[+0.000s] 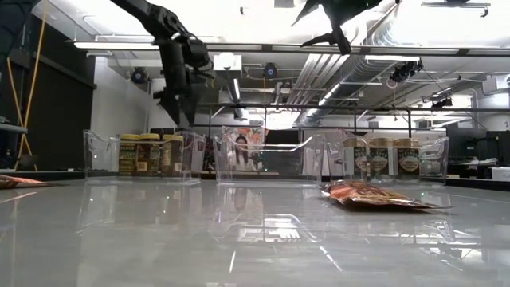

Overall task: Sort spices by type
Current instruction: Put the top left orange seasoning pack into the middle transparent bin

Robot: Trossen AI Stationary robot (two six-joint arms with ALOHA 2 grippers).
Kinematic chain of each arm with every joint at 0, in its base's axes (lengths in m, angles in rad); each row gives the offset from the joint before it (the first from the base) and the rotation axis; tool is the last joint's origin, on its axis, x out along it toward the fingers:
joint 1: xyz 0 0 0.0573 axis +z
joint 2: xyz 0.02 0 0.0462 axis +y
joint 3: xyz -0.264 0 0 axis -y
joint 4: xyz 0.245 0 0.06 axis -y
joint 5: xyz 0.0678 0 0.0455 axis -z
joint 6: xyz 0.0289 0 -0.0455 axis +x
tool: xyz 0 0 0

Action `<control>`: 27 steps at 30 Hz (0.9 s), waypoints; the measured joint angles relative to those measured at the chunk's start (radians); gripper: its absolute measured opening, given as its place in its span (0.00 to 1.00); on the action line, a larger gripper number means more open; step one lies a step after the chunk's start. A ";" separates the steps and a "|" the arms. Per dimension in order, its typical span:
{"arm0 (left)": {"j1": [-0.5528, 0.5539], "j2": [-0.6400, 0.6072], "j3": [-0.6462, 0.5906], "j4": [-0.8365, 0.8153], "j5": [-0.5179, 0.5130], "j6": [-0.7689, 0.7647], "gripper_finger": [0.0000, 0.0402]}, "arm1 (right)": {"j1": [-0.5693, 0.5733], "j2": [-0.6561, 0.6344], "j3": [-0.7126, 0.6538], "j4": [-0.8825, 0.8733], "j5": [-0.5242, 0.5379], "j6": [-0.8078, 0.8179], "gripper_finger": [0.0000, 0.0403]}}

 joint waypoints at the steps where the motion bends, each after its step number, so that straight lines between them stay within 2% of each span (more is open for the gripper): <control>1: 0.000 -0.012 0.014 -0.017 0.037 -0.007 0.73 | 0.000 0.000 0.000 0.000 -0.001 -0.010 0.59; 4: -0.020 -0.079 0.020 -0.090 0.215 -0.038 0.73 | 0.000 0.000 0.000 0.000 -0.006 -0.039 0.59; 6: -0.062 -0.133 0.020 -0.150 0.287 -0.052 0.73 | 0.000 0.000 0.000 0.000 -0.011 -0.059 0.59; 8: -0.130 -0.200 0.019 -0.209 0.275 -0.063 0.73 | 0.000 0.000 0.000 -0.004 -0.017 -0.077 0.59; 11: -0.277 -0.324 -0.043 -0.220 0.194 -0.158 0.73 | 0.000 0.000 0.000 -0.011 -0.026 -0.097 0.59; 15: -0.516 -0.473 -0.261 -0.259 -0.026 -0.432 0.73 | 0.000 0.000 0.000 -0.012 -0.048 -0.117 0.59; 17: -0.614 -0.539 -0.413 -0.274 -0.069 -0.643 0.73 | 0.000 0.000 0.000 -0.012 -0.065 -0.127 0.59; 22: -0.787 -0.631 -0.752 -0.228 0.041 -1.128 0.73 | 0.000 0.000 0.000 -0.014 -0.077 -0.136 0.59; 27: -0.877 -0.639 -0.925 -0.156 0.054 -1.349 0.73 | 0.000 0.000 0.000 -0.015 -0.077 -0.136 0.59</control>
